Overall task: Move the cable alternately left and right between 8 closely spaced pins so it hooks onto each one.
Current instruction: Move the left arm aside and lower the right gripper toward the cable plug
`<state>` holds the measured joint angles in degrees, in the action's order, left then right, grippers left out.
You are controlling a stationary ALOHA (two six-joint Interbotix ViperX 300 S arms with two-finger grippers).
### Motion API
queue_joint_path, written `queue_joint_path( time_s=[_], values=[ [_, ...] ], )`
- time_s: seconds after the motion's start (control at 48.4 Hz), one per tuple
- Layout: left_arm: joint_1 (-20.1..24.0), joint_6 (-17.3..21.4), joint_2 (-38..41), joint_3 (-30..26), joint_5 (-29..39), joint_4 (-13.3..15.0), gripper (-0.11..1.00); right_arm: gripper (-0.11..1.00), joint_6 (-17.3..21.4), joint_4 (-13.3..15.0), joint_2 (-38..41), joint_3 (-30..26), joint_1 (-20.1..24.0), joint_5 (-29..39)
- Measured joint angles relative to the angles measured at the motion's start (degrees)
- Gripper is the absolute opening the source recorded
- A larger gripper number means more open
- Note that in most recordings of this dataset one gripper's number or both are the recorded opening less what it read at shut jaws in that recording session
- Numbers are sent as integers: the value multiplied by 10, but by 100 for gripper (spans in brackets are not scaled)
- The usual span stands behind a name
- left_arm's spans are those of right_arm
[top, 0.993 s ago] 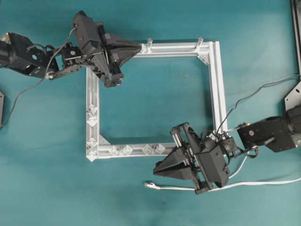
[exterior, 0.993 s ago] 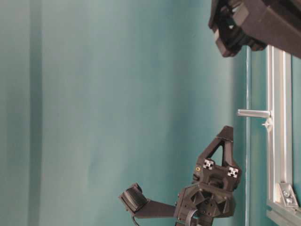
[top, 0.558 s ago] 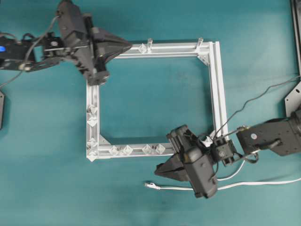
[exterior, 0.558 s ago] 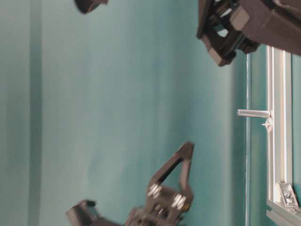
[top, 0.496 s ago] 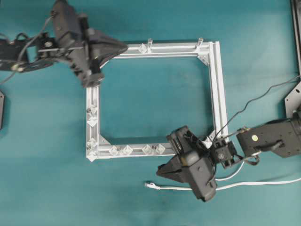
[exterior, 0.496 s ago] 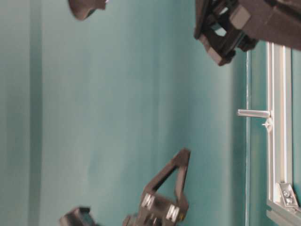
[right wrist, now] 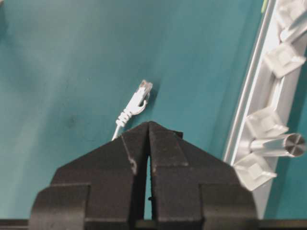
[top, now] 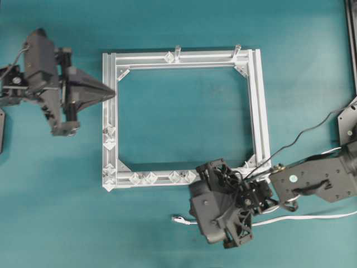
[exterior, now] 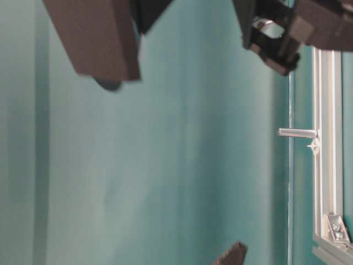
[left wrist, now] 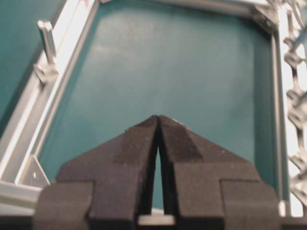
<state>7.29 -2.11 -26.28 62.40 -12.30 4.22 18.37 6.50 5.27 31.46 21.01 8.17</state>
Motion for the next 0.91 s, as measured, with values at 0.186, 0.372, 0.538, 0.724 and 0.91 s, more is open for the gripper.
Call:
queue_joint_path(
  time_s=[0.186, 0.372, 0.538, 0.724, 0.91],
  values=[
    [-4, 0, -51, 33, 6, -1, 0, 10, 18, 0, 18, -25, 2, 23],
    [-6, 0, -116, 64, 50, -1, 0, 62, 18, 0, 36, -54, 6, 77],
    [-11, 0, -184, 91, 98, -1, 0, 66, 19, 0, 51, -79, 15, 102],
    [-11, 0, -289, 126, 142, -1, 0, 66, 33, 1, 71, -98, 19, 112],
    [-12, -1, -392, 153, 194, -1, 0, 66, 64, 3, 96, -108, 20, 113]
  ],
)
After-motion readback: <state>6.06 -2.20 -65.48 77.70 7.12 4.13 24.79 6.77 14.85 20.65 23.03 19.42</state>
